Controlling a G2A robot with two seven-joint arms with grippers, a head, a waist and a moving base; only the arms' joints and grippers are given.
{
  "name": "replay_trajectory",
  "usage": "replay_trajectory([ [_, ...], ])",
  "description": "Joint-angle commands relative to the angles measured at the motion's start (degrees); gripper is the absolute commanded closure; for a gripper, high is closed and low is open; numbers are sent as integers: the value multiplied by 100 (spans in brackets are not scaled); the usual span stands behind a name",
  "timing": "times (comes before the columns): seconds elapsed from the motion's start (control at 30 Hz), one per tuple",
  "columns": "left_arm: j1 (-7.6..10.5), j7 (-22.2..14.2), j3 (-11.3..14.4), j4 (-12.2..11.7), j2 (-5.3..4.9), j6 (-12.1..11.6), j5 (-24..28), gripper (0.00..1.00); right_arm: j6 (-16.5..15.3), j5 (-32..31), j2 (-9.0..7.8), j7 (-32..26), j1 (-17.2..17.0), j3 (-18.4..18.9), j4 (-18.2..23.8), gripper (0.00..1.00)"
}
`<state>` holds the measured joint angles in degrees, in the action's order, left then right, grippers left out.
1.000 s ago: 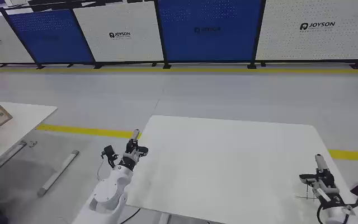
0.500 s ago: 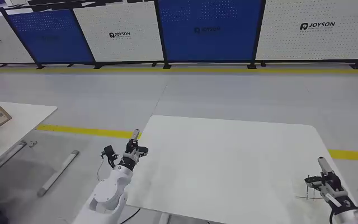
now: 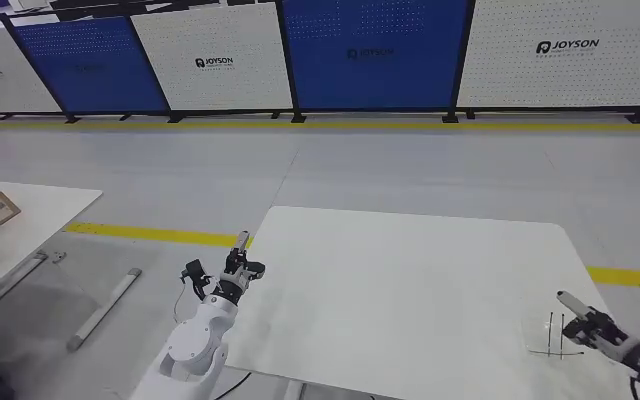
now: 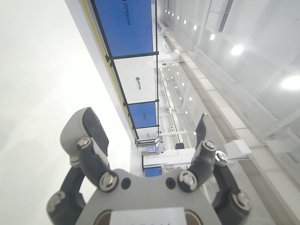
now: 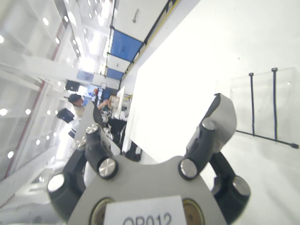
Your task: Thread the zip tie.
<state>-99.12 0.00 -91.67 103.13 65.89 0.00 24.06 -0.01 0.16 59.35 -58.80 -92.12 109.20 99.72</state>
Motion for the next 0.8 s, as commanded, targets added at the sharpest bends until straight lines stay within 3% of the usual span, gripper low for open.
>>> replay_trajectory([
  [0.0,0,0,0,0,0,0,0,0,-94,-366,-71,-583,253,-42,-182,0],
  [0.63,0,0,0,0,0,0,0,0,-78,-351,-74,-578,287,-44,-223,0],
  [0.7,0,0,0,0,0,0,0,0,-361,-474,-121,-1297,324,-177,12,0],
  [0.77,0,0,0,0,0,0,0,0,-494,-702,-211,-1991,542,-100,-28,0],
])
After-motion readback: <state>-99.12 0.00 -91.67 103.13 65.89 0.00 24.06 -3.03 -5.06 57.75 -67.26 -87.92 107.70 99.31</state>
